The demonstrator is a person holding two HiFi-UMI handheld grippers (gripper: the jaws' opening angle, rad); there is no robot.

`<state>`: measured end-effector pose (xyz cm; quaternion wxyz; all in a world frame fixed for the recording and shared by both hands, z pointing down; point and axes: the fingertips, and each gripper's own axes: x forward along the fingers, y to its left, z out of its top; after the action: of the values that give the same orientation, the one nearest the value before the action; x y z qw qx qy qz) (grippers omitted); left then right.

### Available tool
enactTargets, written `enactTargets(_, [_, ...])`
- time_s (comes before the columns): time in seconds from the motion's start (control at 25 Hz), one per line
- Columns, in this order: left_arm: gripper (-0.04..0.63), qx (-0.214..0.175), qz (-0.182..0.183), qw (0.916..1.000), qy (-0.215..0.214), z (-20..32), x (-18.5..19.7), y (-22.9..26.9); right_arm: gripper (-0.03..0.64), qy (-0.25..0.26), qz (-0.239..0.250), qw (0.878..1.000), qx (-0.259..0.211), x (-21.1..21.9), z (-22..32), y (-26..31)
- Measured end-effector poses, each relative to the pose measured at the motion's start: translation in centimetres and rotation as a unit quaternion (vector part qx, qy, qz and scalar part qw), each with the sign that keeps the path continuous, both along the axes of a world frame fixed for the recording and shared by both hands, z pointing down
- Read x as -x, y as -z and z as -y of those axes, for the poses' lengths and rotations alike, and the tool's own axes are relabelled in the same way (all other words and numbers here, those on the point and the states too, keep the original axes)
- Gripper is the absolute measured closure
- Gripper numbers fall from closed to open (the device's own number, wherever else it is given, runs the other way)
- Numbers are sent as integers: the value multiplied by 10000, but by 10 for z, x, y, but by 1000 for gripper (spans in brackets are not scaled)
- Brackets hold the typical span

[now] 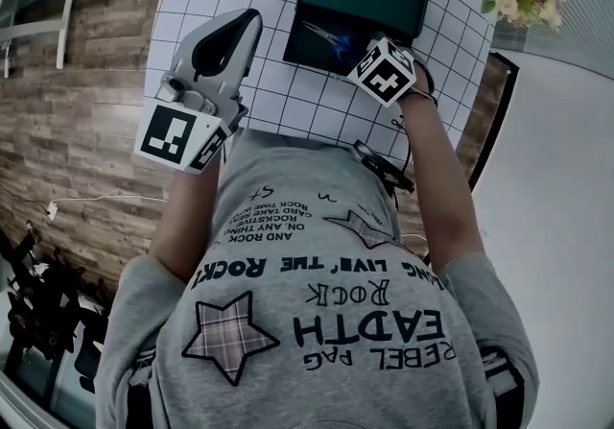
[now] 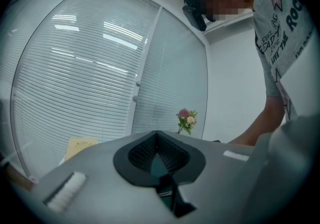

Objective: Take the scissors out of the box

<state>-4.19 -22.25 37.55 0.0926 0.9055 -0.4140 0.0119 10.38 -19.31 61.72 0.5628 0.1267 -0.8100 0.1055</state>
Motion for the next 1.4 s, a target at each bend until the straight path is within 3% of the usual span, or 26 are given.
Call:
enactTargets(0.68, [604,9,-10,10000,-8,-4,-1,-2,523,138,94,9989,-435,-6,-2,19])
enactTargets(1.04, [604,7,17,10000,-43,-4,-2,-1,523,132,347,9981,-487,-1,-4,33])
enactTargets(1.4, [603,-17,55,9999,-83,-3,-3,1,523,55,646,9945,-825,0,-4,49])
